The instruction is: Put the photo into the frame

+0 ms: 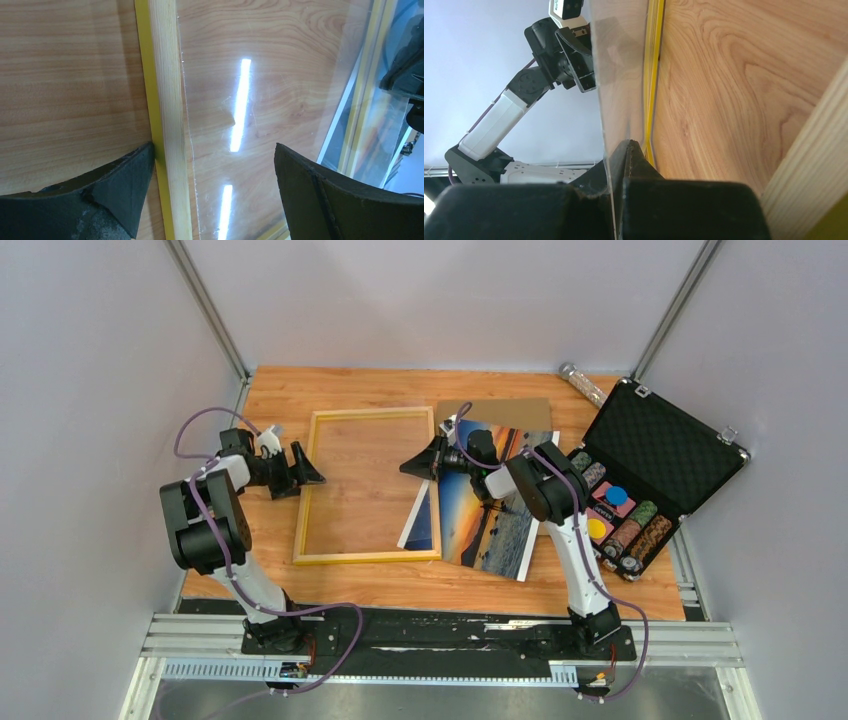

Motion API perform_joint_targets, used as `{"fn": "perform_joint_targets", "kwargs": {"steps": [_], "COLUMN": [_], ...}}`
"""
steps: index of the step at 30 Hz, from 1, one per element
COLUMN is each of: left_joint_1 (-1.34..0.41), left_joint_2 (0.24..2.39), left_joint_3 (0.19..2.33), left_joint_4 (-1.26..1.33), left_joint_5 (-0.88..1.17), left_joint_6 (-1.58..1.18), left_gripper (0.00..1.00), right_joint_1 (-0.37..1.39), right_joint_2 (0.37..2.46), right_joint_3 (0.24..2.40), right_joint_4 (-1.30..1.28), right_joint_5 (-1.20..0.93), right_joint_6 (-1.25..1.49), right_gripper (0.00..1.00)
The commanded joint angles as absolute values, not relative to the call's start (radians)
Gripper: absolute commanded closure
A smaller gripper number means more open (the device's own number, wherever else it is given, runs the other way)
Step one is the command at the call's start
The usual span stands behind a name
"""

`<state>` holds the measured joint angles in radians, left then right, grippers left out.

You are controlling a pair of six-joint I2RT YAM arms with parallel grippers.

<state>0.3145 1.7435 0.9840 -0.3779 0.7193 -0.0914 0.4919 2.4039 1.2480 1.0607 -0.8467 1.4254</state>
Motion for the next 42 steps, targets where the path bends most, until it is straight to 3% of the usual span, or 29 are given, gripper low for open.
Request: {"fn": "perform_joint_targets", "kwargs": {"steps": [1, 8, 24, 42], "left_joint_1": [0.249, 0.217, 0.183, 0.183], "left_joint_2": [1.736, 1.735, 1.731, 1.779], "left_joint_3": [0.954, 0.954, 0.927, 0.972], "left_joint_4": [-0.405, -0.399, -0.358, -0.487], "left_joint_5": [0.841, 0.872, 0.87, 0.863], "left_joint_6": [-0.133, -0.131, -0.166, -0.175], "left_gripper": [0.05, 0.05, 0.04, 0.04], "right_joint_1": [0.531, 0.53, 0.514, 0.359], "right_joint_2": [2.457, 2.428, 2.385, 2.299], "right_joint_3": [1.258, 1.273, 1.26, 1.35], "right_joint_4": [0.971, 0.798, 0.739, 0.456], "right_joint_5": [-0.811, -0.812, -0.81, -0.872], "right_joint_6": [1.369, 1.299, 1.314, 1.051], "right_gripper": [1.0, 1.0, 1.0, 1.0]}}
